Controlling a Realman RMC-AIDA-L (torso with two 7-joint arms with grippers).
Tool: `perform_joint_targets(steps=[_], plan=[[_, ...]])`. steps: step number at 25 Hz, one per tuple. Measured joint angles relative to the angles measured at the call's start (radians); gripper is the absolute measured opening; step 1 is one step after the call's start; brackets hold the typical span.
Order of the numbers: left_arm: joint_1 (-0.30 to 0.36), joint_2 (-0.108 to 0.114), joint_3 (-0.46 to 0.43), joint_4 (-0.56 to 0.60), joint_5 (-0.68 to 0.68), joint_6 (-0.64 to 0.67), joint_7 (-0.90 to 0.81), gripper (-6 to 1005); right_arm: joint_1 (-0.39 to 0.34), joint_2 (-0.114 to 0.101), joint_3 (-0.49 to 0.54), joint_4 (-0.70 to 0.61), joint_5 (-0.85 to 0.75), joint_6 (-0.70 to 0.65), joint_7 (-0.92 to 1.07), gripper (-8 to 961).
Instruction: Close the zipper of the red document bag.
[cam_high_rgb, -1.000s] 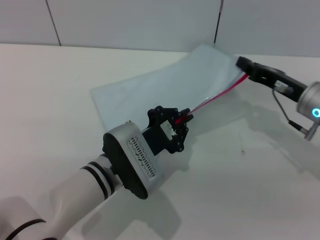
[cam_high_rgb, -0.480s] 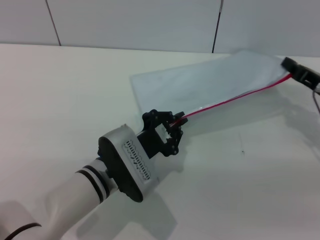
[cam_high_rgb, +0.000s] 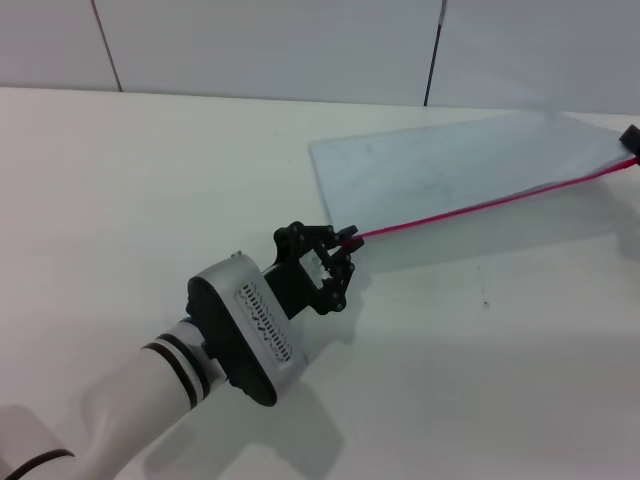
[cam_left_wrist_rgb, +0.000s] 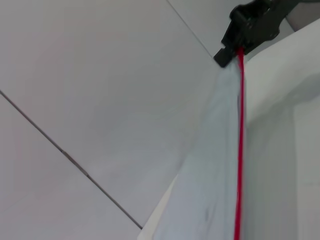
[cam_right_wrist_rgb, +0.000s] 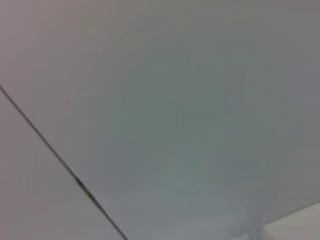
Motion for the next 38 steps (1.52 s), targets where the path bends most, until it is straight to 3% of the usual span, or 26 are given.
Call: perform_joint_targets(steps=[11, 16, 18, 20, 26, 29, 35, 38], plan=[[0.043, 0.001, -0.008, 0.032, -0.010, 0.049, -0.006, 158, -0.019, -0.001, 0.001, -0.010, 0.052, -0.019, -0.014, 69], [0.057, 0.004, -0.011, 0.067, -0.012, 0.127, -0.113, 202, -0.028, 0.001, 0.001, -0.019, 0.076, -0.072, -0.073, 76], [0.062, 0.005, -0.015, 0.091, -0.016, 0.162, -0.178, 220, -0.030, 0.004, 0.001, -0.016, 0.080, -0.105, -0.136, 132], [0.071, 0.008, -0.019, 0.112, -0.021, 0.204, -0.235, 431, -0.036, 0.008, 0.001, -0.004, 0.099, -0.146, -0.216, 189], [0.118, 0.015, -0.041, 0.167, -0.027, 0.394, -0.375, 589, -0.097, 0.013, 0.002, 0.100, 0.180, -0.328, -0.542, 398], [0.134, 0.015, -0.061, 0.202, -0.031, 0.456, -0.468, 589, -0.128, 0.014, 0.003, 0.184, 0.223, -0.386, -0.745, 543], [0.140, 0.018, -0.069, 0.304, -0.077, 0.512, -0.771, 589, -0.166, 0.016, 0.004, 0.344, 0.309, -0.416, -1.112, 644], [0.140, 0.019, -0.069, 0.357, -0.091, 0.523, -0.922, 589, -0.178, 0.018, 0.004, 0.402, 0.339, -0.416, -1.235, 644]])
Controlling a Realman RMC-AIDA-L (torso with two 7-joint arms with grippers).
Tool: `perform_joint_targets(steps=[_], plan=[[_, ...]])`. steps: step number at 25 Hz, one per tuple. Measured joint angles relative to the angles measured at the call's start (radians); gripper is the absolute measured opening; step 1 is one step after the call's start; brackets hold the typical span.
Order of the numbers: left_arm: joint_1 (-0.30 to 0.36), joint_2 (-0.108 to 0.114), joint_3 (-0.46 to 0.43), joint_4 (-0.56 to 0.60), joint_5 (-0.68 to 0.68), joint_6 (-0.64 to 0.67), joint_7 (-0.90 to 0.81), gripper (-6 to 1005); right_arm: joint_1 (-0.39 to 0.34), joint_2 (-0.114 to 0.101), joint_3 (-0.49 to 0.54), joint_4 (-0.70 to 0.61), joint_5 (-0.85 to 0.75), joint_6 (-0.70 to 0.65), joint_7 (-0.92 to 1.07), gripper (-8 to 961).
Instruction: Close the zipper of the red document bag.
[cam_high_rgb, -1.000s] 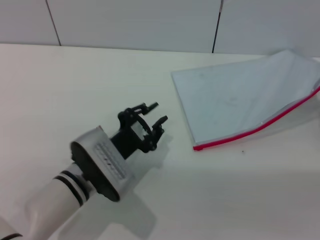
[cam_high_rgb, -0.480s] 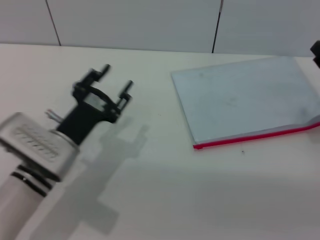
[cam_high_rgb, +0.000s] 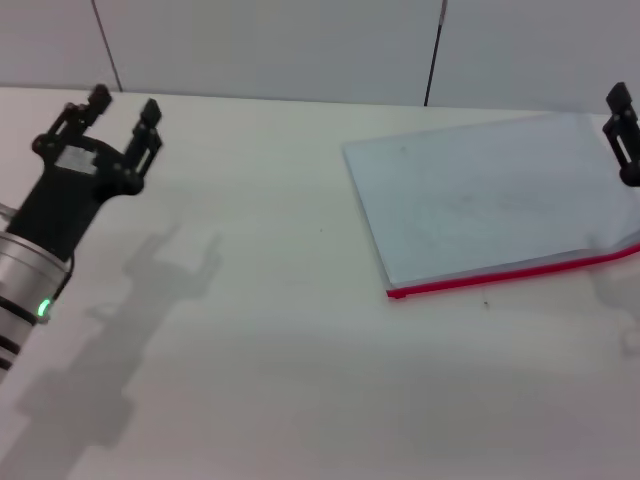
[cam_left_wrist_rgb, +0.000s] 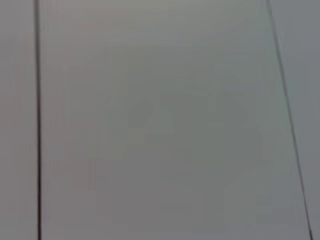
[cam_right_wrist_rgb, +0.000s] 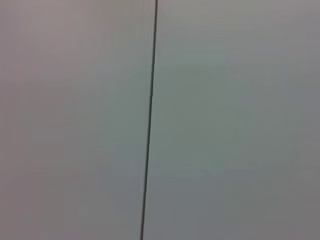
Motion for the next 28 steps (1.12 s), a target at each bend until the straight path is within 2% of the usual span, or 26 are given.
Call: perform_joint_targets(steps=[4, 28], plan=[[0.000, 0.002, 0.000, 0.023, -0.016, 0.003, -0.059, 589, -0.006, 0.000, -0.001, 0.037, 0.018, -0.002, -0.067, 644], [-0.002, 0.000, 0.002, 0.020, -0.023, 0.004, -0.052, 589, -0.005, 0.000, 0.000, 0.041, 0.021, -0.003, -0.059, 638]])
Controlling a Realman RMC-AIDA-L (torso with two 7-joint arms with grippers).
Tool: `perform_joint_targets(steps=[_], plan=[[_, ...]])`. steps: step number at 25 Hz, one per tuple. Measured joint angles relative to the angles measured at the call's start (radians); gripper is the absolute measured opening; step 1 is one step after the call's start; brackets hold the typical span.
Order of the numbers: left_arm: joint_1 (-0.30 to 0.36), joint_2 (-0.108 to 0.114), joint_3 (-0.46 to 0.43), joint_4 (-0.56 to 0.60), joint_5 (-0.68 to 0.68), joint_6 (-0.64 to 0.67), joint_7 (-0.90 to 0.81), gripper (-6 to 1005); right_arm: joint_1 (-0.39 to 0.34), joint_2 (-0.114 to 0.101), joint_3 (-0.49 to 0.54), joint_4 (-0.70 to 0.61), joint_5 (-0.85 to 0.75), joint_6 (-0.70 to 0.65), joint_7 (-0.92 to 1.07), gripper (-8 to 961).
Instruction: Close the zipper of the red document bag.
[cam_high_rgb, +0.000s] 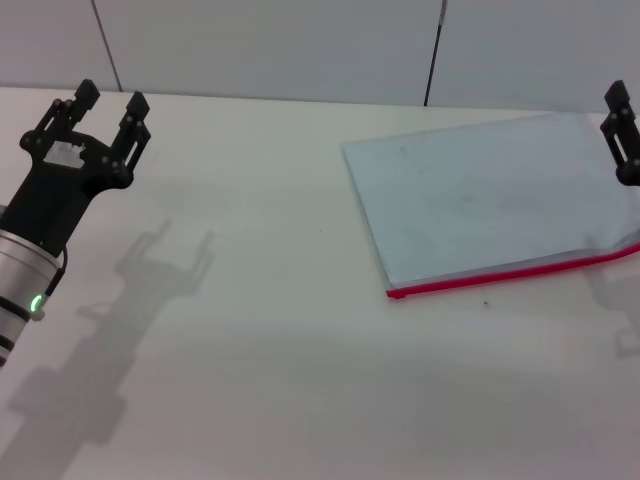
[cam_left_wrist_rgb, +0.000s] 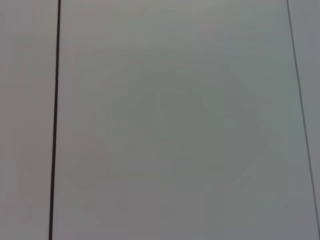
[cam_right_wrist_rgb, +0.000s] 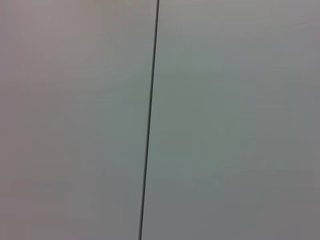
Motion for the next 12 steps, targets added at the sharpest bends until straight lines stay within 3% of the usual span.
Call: perform_joint_targets(steps=[12], plan=[[-0.001, -0.002, 0.000, 0.000, 0.000, -0.001, 0.001, 589, 0.002, 0.000, 0.000, 0.000, 0.000, 0.001, 0.000, 637]])
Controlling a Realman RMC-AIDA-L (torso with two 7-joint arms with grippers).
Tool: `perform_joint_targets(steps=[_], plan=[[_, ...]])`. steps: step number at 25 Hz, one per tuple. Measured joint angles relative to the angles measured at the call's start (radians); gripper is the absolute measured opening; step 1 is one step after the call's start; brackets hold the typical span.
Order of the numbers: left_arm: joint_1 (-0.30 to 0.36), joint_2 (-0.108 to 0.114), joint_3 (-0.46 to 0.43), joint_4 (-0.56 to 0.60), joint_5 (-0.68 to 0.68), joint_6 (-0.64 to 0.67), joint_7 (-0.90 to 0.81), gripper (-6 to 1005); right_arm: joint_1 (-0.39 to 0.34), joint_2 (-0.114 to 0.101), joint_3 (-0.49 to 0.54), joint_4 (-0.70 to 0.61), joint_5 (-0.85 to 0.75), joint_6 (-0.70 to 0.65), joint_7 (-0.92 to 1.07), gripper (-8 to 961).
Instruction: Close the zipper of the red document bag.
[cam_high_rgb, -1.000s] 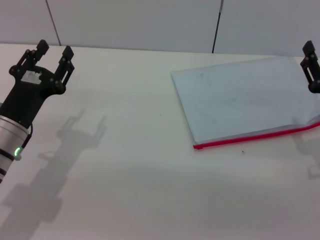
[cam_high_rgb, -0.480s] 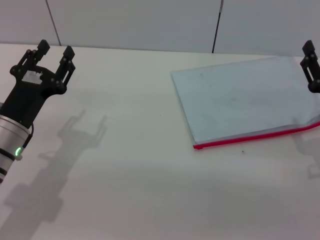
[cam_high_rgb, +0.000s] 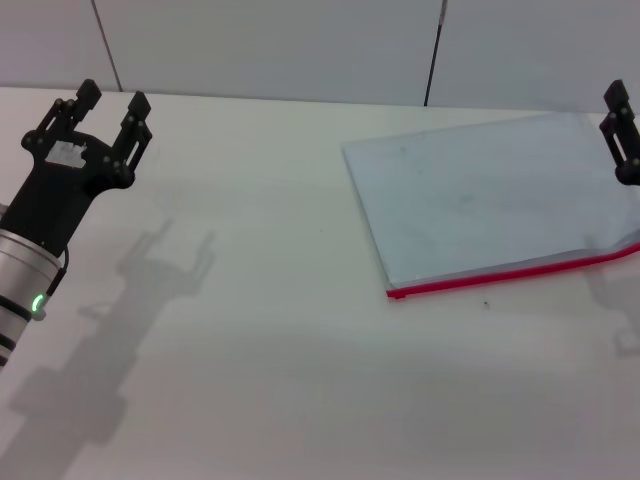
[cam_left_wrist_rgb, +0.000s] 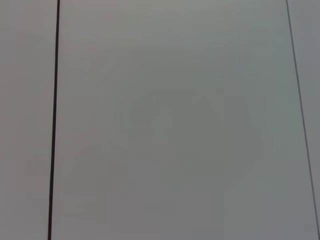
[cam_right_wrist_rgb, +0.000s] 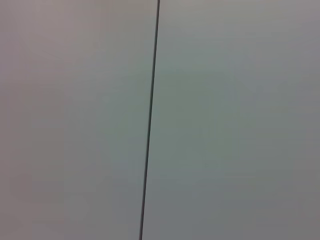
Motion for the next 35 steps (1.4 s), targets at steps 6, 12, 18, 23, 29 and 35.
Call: perform_joint_targets(steps=[6, 12, 18, 23, 29, 35], plan=[[-0.001, 0.000, 0.000, -0.001, 0.000, -0.001, 0.000, 589, -0.001, 0.000, 0.000, 0.002, 0.000, 0.000, 0.000, 637], [-0.002, 0.000, 0.000, -0.002, 0.000, -0.003, 0.000, 589, -0.003, 0.000, 0.000, 0.010, 0.000, 0.000, 0.000, 637], [-0.002, 0.000, 0.000, -0.002, 0.000, -0.004, 0.000, 589, -0.003, 0.000, 0.000, 0.011, 0.001, 0.000, -0.001, 637], [-0.002, 0.000, 0.000, -0.002, 0.000, -0.005, 0.000, 589, -0.003, 0.000, 0.000, 0.011, 0.002, 0.000, -0.001, 637], [-0.002, 0.000, 0.000, -0.002, 0.000, -0.007, 0.000, 589, -0.003, 0.000, 0.000, 0.011, 0.002, 0.000, -0.001, 637], [-0.001, 0.000, 0.000, -0.002, 0.000, -0.008, 0.000, 589, -0.003, 0.000, 0.000, 0.011, 0.002, 0.002, -0.001, 637]])
